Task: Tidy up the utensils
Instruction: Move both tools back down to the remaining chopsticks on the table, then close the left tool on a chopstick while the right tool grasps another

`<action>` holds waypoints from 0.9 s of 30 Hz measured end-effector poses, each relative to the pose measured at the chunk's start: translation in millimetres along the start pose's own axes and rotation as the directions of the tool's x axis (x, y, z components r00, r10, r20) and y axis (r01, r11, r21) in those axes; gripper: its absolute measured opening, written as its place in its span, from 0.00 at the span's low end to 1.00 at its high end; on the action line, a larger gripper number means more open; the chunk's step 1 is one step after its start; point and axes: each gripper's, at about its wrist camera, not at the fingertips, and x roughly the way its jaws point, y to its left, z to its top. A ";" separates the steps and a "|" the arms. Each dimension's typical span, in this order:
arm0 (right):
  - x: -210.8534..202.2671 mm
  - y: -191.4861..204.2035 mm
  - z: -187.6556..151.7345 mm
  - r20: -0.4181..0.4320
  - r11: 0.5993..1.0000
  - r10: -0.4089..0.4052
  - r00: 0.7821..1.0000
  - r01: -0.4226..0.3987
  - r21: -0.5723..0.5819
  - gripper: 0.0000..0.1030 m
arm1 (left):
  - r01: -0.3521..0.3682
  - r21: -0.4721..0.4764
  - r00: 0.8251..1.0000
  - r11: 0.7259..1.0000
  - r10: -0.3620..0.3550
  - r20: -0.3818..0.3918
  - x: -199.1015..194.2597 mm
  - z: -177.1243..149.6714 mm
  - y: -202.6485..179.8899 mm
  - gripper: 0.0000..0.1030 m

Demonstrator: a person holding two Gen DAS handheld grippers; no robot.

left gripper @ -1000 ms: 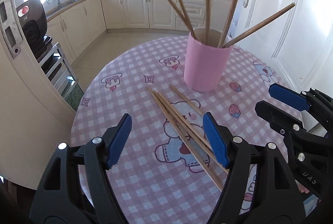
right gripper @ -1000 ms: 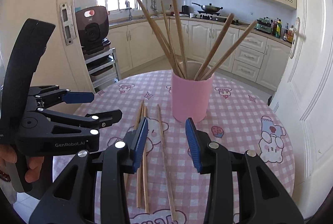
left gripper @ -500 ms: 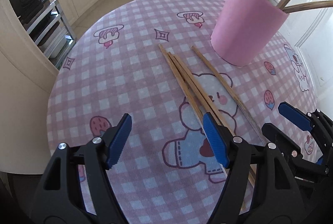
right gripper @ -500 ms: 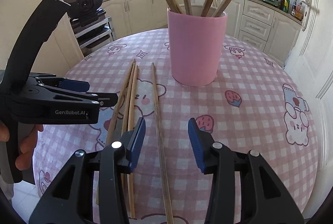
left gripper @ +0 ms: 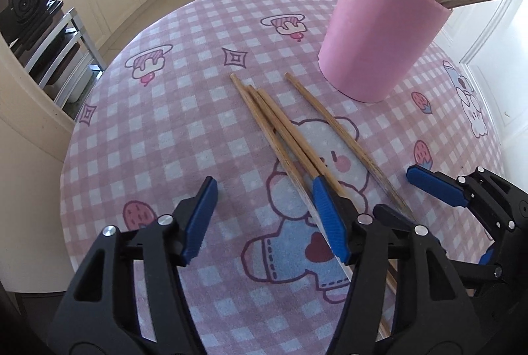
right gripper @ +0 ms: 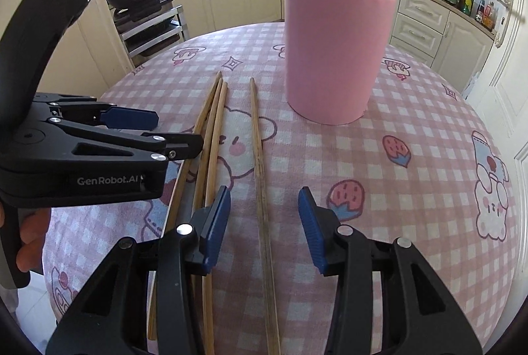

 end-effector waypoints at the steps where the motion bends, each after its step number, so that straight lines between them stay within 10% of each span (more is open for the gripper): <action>1: 0.4 0.3 0.9 0.000 1.000 0.000 1.000 0.000 0.001 0.39 | 0.000 -0.008 1.000 1.000 0.000 -0.008 0.1 0.8 0.3 0.58; 6: 3.7 1.0 5.3 -0.007 1.000 -0.011 1.000 0.011 0.004 0.39 | -0.062 0.022 0.998 0.998 0.062 -0.020 6.2 5.4 -9.7 0.56; 13: 9.6 8.4 8.1 -0.019 0.998 -0.043 0.999 0.042 -0.042 0.31 | -0.035 0.116 0.999 0.993 0.037 -0.021 4.8 5.3 -18.8 0.22; 18: 8.2 12.2 5.4 -0.029 0.997 -0.047 0.998 0.045 -0.064 0.06 | -0.021 0.172 0.999 0.985 0.026 -0.029 1.6 -0.4 -14.2 0.18; 27: -4.8 9.8 -3.4 -0.113 0.999 -0.020 0.993 0.014 -0.048 0.05 | -0.006 0.270 0.998 0.963 0.023 -0.060 -11.5 -19.9 2.2 0.12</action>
